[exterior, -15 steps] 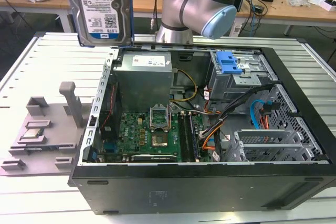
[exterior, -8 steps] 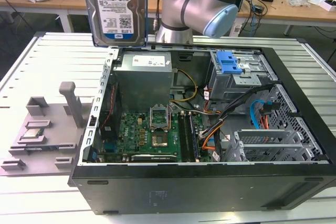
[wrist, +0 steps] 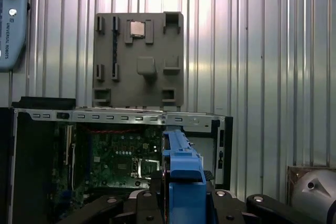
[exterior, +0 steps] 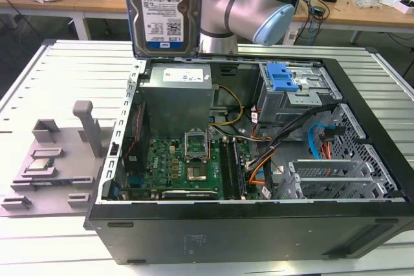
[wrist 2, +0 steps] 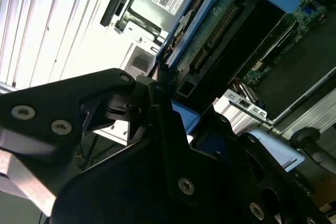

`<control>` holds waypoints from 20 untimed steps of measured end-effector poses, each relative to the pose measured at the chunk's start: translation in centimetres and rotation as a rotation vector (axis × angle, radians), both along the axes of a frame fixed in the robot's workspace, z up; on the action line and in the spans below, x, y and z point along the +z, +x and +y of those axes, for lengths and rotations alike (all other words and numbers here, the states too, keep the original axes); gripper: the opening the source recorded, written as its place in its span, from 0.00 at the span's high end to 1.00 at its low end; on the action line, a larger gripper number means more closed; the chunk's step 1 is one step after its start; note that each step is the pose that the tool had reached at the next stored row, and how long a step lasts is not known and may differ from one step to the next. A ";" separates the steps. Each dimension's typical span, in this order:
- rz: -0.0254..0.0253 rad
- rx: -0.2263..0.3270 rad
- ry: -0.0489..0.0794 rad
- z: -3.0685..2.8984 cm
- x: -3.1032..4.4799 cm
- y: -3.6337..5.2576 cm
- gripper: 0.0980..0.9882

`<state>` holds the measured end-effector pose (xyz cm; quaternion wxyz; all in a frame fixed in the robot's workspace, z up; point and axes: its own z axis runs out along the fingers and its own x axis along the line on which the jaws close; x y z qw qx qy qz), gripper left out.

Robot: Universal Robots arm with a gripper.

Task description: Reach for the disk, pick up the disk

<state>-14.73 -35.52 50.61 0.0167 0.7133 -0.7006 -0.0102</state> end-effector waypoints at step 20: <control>0.0000 0.000 0.000 0.00 0.00 7.21 0.70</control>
